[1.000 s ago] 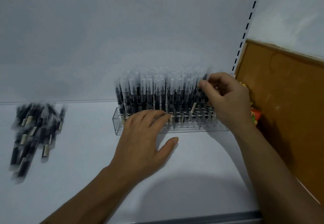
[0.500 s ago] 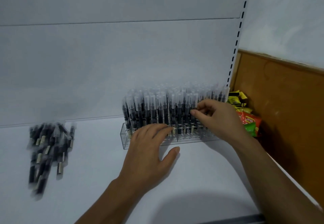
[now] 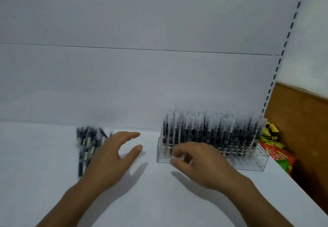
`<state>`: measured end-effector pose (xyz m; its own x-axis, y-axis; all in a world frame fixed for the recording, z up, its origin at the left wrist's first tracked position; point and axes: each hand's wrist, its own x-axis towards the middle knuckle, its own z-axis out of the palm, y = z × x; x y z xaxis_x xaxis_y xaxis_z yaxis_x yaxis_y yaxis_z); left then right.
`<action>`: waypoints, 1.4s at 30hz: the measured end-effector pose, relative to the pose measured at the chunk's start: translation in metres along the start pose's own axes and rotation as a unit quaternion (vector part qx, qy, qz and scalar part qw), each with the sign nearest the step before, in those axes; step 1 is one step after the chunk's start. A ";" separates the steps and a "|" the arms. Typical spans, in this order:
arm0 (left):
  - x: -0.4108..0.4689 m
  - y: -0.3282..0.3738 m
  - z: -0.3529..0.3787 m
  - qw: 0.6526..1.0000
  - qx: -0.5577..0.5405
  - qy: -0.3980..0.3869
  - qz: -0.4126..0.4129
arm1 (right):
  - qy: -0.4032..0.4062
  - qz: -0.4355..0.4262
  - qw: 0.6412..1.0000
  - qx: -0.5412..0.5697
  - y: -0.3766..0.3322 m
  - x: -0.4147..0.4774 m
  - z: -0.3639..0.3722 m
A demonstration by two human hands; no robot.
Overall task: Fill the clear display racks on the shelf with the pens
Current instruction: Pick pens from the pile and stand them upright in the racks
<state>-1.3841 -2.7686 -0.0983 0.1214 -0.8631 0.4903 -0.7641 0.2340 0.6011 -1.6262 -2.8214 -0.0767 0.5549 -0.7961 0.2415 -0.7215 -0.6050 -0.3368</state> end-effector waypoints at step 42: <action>-0.034 -0.058 -0.040 0.974 0.204 -0.095 0.000 | -0.046 -0.113 0.989 0.084 -0.071 0.079 0.106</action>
<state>-1.3187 -2.7347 -0.1243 0.0307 -0.9396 0.3408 -0.9571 0.0706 0.2809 -1.4871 -2.8394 -0.1306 0.7350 -0.6320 0.2457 -0.5001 -0.7500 -0.4329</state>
